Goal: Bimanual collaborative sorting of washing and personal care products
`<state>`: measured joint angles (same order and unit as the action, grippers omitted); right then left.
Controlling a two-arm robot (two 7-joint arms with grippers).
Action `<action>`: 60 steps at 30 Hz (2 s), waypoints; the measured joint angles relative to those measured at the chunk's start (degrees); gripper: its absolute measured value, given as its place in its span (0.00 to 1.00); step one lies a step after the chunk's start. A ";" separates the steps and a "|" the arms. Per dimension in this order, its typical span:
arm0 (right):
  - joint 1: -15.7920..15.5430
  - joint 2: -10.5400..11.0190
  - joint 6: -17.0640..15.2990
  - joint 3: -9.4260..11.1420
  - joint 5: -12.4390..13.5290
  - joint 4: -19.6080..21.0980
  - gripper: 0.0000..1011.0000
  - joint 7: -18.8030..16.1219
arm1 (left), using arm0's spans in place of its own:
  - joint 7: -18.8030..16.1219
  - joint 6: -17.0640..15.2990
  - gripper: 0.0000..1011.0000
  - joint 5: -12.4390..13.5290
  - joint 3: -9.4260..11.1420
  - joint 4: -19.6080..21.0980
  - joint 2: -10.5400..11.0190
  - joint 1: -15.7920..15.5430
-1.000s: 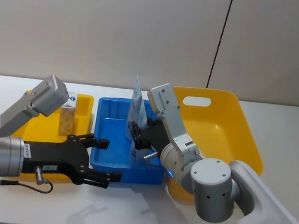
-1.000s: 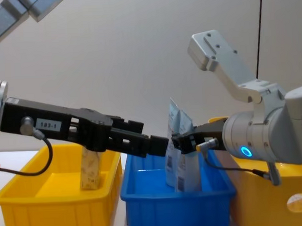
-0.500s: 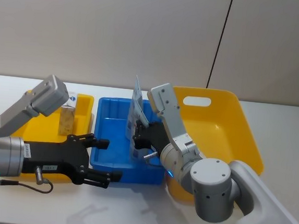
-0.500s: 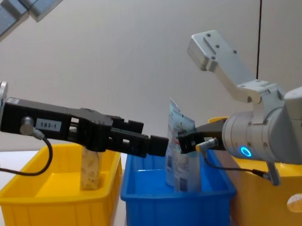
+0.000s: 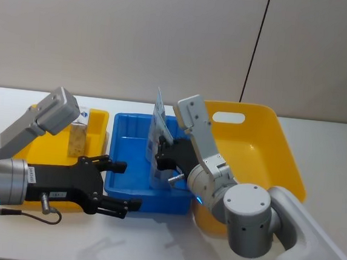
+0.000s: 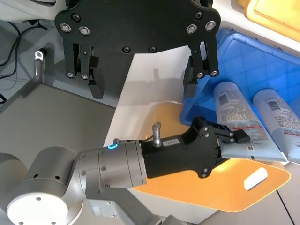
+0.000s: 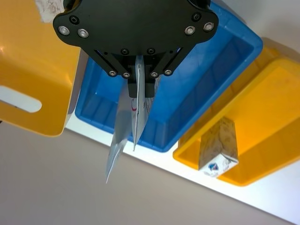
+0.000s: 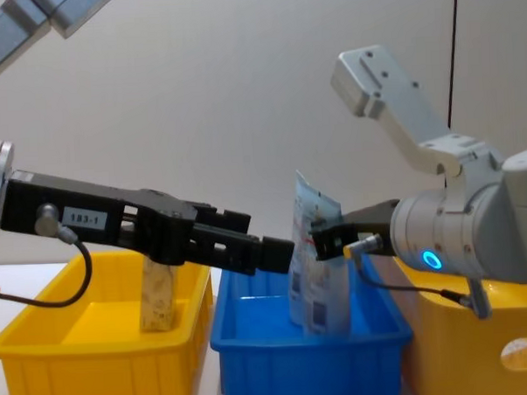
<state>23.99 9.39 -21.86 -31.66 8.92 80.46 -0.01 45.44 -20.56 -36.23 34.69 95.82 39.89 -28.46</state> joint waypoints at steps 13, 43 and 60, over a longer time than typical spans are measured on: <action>-0.15 1.03 5.83 2.11 0.63 2.63 0.05 -2.13 | 0.00 0.00 0.99 0.00 0.00 0.00 0.00 0.00; 2.22 4.08 7.70 11.15 3.64 9.44 0.05 -4.45 | 0.00 0.00 0.99 0.00 0.00 0.00 0.00 0.00; -0.13 7.39 3.61 15.86 4.25 13.63 0.05 -4.61 | 0.00 0.00 0.99 0.00 0.00 0.00 0.00 0.00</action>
<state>23.86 16.79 -18.24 -15.80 13.17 94.09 -4.62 45.44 -20.56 -36.23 34.69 95.82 39.88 -28.46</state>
